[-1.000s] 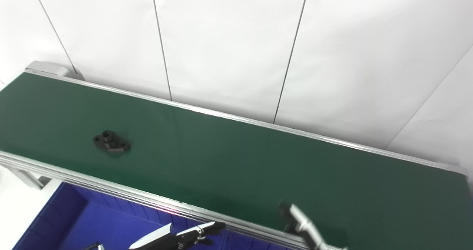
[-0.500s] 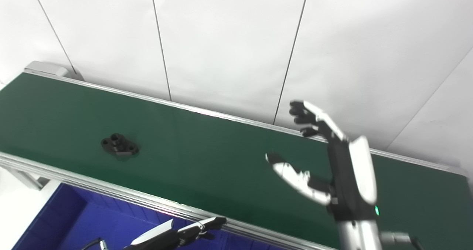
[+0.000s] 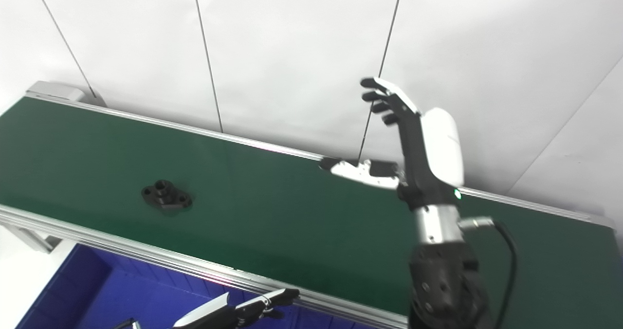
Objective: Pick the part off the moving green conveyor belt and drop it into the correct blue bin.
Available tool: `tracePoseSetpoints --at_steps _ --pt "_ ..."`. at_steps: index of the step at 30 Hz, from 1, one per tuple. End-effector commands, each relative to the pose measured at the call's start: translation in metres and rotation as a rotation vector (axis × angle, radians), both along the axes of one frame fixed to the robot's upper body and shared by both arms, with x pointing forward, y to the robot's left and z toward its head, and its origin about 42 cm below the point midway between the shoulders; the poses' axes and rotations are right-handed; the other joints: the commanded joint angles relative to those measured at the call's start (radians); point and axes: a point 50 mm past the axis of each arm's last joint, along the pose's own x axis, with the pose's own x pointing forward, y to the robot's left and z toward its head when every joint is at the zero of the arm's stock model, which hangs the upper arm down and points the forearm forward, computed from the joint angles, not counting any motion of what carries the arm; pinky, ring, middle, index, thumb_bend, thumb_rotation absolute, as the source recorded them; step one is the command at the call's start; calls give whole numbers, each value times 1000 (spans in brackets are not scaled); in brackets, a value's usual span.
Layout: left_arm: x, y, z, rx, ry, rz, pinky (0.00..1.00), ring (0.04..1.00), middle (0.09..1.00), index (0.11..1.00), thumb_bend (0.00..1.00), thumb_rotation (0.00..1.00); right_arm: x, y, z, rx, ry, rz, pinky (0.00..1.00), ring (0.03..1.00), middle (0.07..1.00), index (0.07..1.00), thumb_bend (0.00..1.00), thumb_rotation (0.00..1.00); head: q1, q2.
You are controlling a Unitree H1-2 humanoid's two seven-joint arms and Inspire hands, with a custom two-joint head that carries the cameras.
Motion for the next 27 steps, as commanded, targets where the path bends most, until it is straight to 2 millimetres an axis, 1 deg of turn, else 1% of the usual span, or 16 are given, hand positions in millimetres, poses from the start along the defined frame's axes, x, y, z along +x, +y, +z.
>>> tracePoseSetpoints --at_steps 1,3,4,5,6,7,8,9,11,13,17,20,24,27 --pt "-2 -3 11 -22 -44 0 908 979 1000 978 417 346 5 16 20 32 -52 19 634 691 722 779 911 266 3 1" --pt "-3 -4 11 -23 -44 1 906 979 1000 979 421 363 11 25 23 40 -38 38 667 712 722 773 917 264 5 3" --pt "-4 -4 11 -23 -46 1 904 979 1000 981 421 368 13 29 24 42 -31 45 599 660 731 773 926 265 5 4" --pt "-4 -5 12 -24 -47 1 903 979 1000 983 422 377 14 31 24 43 -27 49 575 644 736 773 935 261 6 4" --pt "-5 -5 12 -24 -50 1 902 979 1000 983 422 382 16 35 24 37 -24 55 586 654 736 770 947 252 8 5" --pt "-6 -5 12 -24 -52 2 901 978 1000 983 421 388 18 39 24 26 -20 62 644 700 735 769 961 231 8 5" --pt "-7 -6 12 -26 -50 3 901 978 1000 983 420 388 20 43 23 16 -13 75 651 706 736 771 960 230 9 7" --pt "-7 -6 12 -30 -47 5 903 979 1000 983 423 390 22 47 21 6 -4 88 686 732 736 776 958 228 9 7" --pt "-8 -6 13 -35 -46 7 905 979 1000 981 423 387 27 55 16 -7 24 124 705 747 739 788 953 227 11 8" --pt "-10 -6 13 -33 -48 8 904 979 1000 981 421 394 31 61 11 -14 49 147 700 744 746 803 953 234 14 9" --pt "-12 -7 13 -39 -43 13 906 980 1000 980 425 404 43 82 -6 -66 99 179 681 737 754 814 944 268 19 17" --pt "-14 -8 13 -45 -43 16 906 981 1000 981 424 403 49 91 -17 -93 134 192 673 738 766 822 931 276 19 20" --pt "-16 -9 13 -43 -43 19 904 978 1000 982 434 435 53 103 -30 -128 172 214 668 742 767 818 917 285 23 22" --pt "-18 -10 14 -47 -39 25 903 974 1000 978 429 430 52 111 -41 -138 186 230 674 731 746 812 916 277 26 26"
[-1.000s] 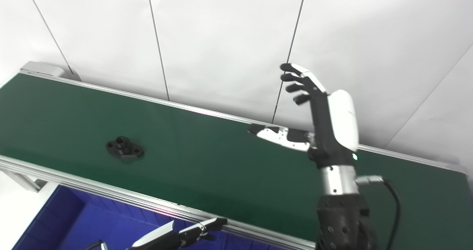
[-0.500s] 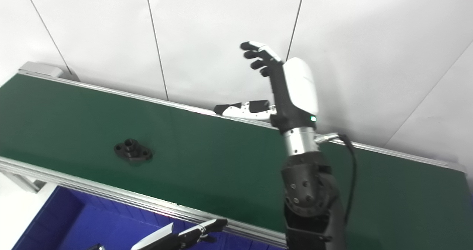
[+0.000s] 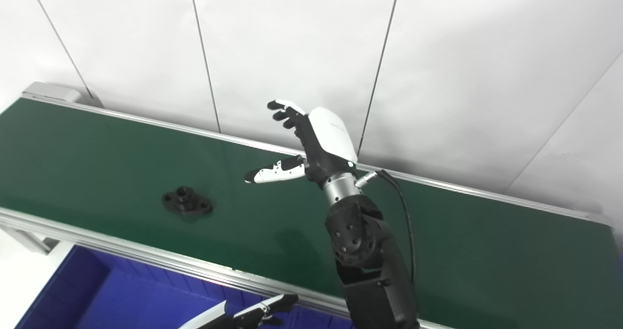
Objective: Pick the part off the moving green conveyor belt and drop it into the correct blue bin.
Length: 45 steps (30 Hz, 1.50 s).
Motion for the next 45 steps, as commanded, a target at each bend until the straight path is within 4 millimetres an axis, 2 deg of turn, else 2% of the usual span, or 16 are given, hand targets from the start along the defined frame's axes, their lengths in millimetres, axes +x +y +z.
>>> tracePoseSetpoints --at_steps 1,7,10,15,19,24,27,32,35,45 --pt "-2 -4 12 -33 -48 9 902 973 1000 977 429 430 -1 18 22 41 -99 57 675 731 745 812 916 278 2 3" --pt "-5 -5 14 -46 -47 28 891 959 991 967 426 404 -2 30 5 -18 -75 91 670 736 753 816 917 293 10 12" --pt "-5 -5 14 -50 -47 32 877 947 981 959 426 422 -1 35 -6 -24 -48 103 686 735 752 816 924 273 11 14" --pt "-7 -6 14 -66 -50 46 868 936 969 945 417 405 -8 40 -22 -78 -37 123 729 792 789 830 922 254 14 15" --pt "-7 -5 14 -103 -38 68 830 899 931 904 411 367 -15 45 -36 -123 -21 135 747 812 826 834 924 233 17 19" --pt "-9 -3 13 -148 -8 75 801 860 888 859 407 339 -14 53 -50 -188 -35 133 766 822 828 835 920 227 22 21" --pt "-10 -3 12 -154 -2 73 779 840 872 844 407 368 -13 55 -55 -237 -60 137 776 824 830 842 923 222 23 20" --pt "-11 -2 13 -158 -2 73 768 831 863 832 403 394 -16 60 -66 -284 -90 163 719 777 798 835 925 237 27 24" --pt "-11 -2 14 -155 -7 71 763 827 861 829 397 398 -15 63 -74 -284 -62 175 731 768 790 830 914 214 29 27" --pt "-12 1 18 -147 -12 62 760 826 862 832 404 389 -10 77 -104 -265 0 176 674 740 783 784 901 123 35 31"
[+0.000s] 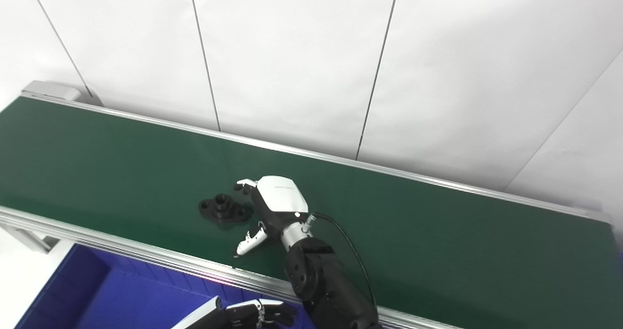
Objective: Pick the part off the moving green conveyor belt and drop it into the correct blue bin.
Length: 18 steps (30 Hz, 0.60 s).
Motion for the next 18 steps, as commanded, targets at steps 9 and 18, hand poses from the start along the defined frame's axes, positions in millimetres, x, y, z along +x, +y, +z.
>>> tracePoseSetpoints --at_steps 9,18 --pt "-4 4 15 -7 -54 -12 757 824 848 823 419 351 13 48 9 105 -20 52 582 638 656 692 826 9 22 1" --pt "-6 4 16 -13 -49 -6 760 828 846 816 430 363 13 62 1 118 -36 75 550 574 491 645 565 0 23 5"
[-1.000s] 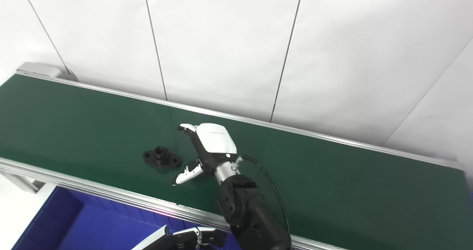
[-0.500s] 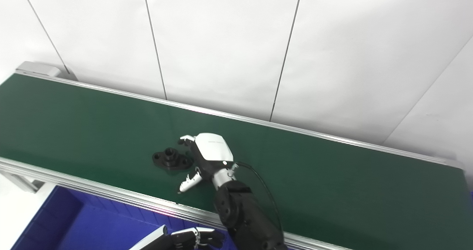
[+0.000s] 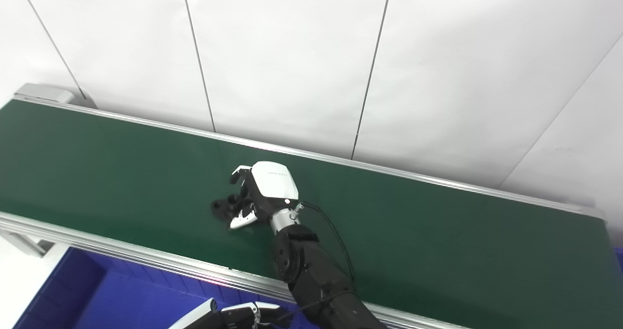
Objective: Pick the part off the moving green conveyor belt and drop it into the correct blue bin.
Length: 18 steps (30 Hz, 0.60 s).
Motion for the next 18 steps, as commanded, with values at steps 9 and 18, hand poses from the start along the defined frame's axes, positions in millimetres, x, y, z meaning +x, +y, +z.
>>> tracePoseSetpoints --at_steps 9,18 --pt "1 2 8 -30 -40 -1 762 826 846 821 428 349 -9 28 11 27 30 122 442 471 492 523 526 0 -7 4" --pt "1 4 9 -28 -39 2 763 824 841 814 431 349 -7 16 6 5 121 141 422 418 490 516 518 0 -14 7"
